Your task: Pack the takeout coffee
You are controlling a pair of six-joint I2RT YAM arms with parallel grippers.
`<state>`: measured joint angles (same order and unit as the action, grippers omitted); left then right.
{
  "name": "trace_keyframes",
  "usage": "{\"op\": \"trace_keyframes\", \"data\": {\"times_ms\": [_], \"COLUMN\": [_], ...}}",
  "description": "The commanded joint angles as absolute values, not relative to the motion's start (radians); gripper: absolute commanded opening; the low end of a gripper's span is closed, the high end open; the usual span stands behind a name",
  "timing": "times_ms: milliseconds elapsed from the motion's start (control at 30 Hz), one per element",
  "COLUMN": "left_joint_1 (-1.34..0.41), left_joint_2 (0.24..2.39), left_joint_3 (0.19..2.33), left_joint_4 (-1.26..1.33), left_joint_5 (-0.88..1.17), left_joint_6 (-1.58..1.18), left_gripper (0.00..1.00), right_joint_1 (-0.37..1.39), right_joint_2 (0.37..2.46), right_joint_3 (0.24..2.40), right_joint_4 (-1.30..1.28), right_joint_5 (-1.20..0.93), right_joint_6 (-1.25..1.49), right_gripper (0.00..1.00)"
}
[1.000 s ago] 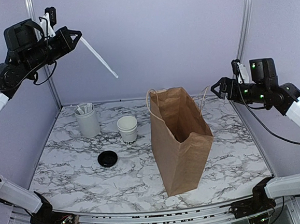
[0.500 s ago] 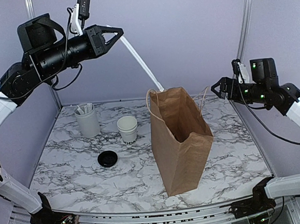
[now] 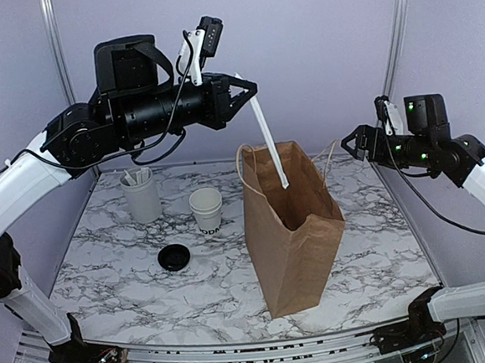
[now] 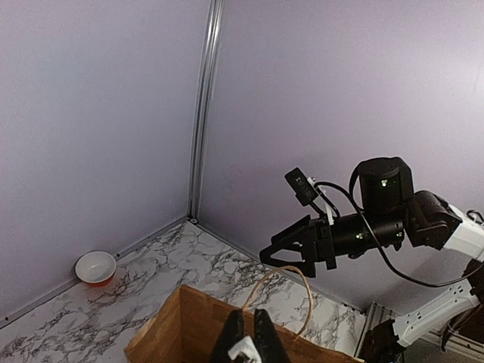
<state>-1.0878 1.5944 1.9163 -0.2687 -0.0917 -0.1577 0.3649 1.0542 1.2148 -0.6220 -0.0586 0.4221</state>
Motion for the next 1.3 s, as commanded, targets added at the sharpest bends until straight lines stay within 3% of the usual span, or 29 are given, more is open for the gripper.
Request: {"op": "trace_keyframes", "data": {"times_ms": [0, 400, 500, 1033, 1267], "left_joint_1": [-1.104, -1.113, -1.113, -1.114, -1.113], "left_joint_2": [1.629, 1.661, 1.663, 1.654, 1.626], "left_joint_3": [1.973, 1.984, 1.984, 1.985, 1.957], "left_joint_4": [-0.328, -0.351, -0.353, -0.349, -0.334], "left_joint_5": [-0.125, -0.128, -0.129, -0.153, -0.232], "left_joint_6": [-0.129, -0.121, -0.122, -0.124, -0.132], "left_gripper": [0.08, 0.12, 0.17, 0.61, 0.99], "right_joint_1": [0.355, 0.355, 0.355, 0.356, 0.356], "right_joint_2": [1.045, 1.056, 1.056, 1.05, 1.049], "right_joint_3": [1.229, 1.225, 1.222, 1.213, 1.209], "right_joint_4": [-0.605, -0.594, -0.594, -0.592, -0.59], "right_joint_5": [-0.059, -0.064, -0.066, -0.064, -0.059], "right_joint_6": [0.439, 0.441, 0.441, 0.442, 0.439], "right_gripper": [0.91, 0.91, 0.91, 0.91, 0.91]}}
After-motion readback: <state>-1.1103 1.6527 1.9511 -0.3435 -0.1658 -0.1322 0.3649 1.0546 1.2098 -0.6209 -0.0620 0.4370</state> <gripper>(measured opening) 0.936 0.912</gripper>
